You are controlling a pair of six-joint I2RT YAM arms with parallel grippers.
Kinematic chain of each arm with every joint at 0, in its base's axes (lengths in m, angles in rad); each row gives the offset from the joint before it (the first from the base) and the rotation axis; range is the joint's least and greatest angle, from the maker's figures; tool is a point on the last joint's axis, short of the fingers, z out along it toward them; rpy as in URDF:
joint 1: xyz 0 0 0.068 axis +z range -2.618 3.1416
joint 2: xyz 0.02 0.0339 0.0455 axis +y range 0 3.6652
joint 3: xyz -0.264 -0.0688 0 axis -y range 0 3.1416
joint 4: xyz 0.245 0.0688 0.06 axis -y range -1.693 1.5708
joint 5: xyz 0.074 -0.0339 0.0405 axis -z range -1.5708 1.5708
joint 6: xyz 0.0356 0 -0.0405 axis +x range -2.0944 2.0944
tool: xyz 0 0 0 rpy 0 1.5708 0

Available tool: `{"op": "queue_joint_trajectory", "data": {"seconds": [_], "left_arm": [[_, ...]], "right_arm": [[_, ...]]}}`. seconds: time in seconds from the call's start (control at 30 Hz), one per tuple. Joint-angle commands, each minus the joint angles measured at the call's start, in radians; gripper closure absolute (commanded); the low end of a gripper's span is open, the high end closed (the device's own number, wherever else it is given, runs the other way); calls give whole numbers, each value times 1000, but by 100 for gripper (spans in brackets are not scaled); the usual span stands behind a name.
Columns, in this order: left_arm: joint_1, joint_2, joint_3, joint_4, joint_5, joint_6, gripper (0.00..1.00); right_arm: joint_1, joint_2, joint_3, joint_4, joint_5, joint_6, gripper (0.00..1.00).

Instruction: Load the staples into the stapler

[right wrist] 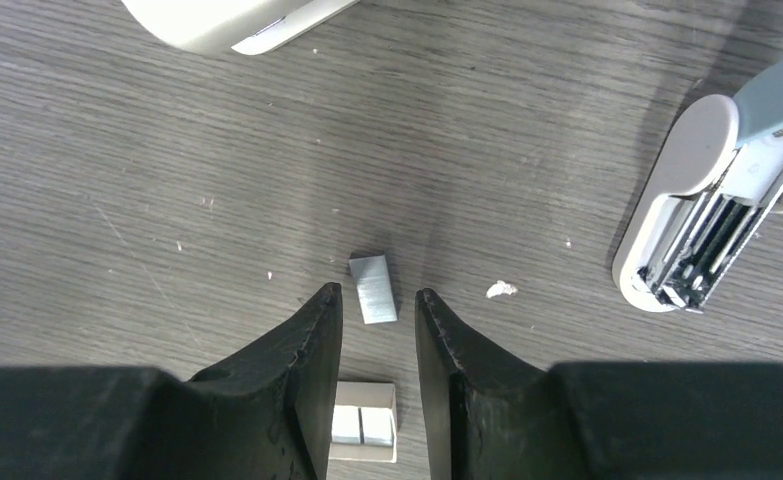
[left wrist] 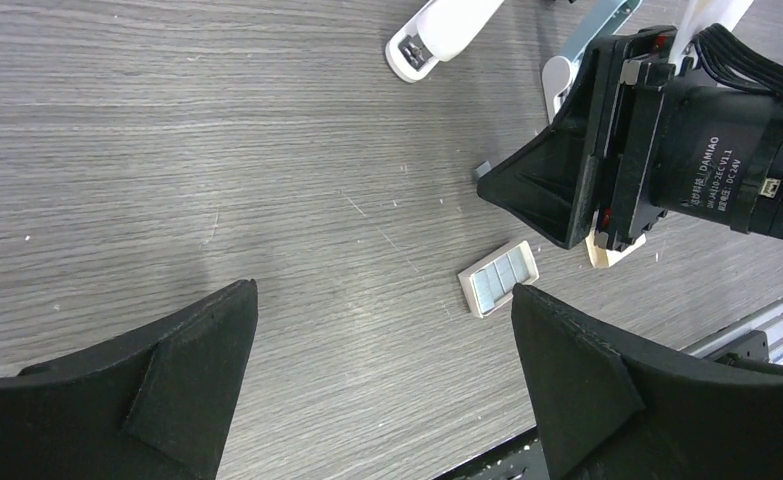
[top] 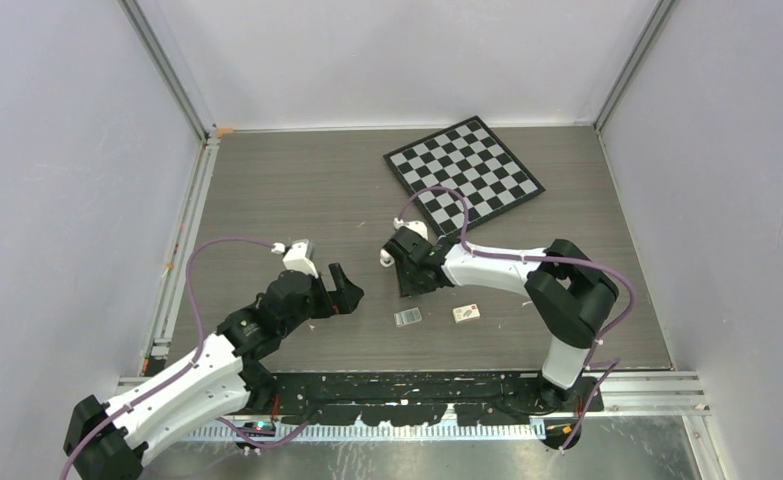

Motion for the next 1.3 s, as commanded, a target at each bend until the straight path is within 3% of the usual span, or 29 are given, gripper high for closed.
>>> {"op": "queue_joint_trajectory", "data": {"seconds": [0.0,0.43,0.77,0.97,1.27], "left_arm": [[-3,11,-3,25,-23,1,0],[-3,16,-4,28,-38,3,0],[-3,14,99,-70,-48,83,0],[-3,32,209,-148,-87,200,0],[-4,62,280,-194,-59,237,0]], "right_arm": [[8,21,41,25,45,-25,63],[16,2,19,37,123,-32,78],[-12,-115,-36,65,157,-7,79],[-76,-207,-57,46,172,-20,79],[-171,-249,-111,64,168,-30,78]]}}
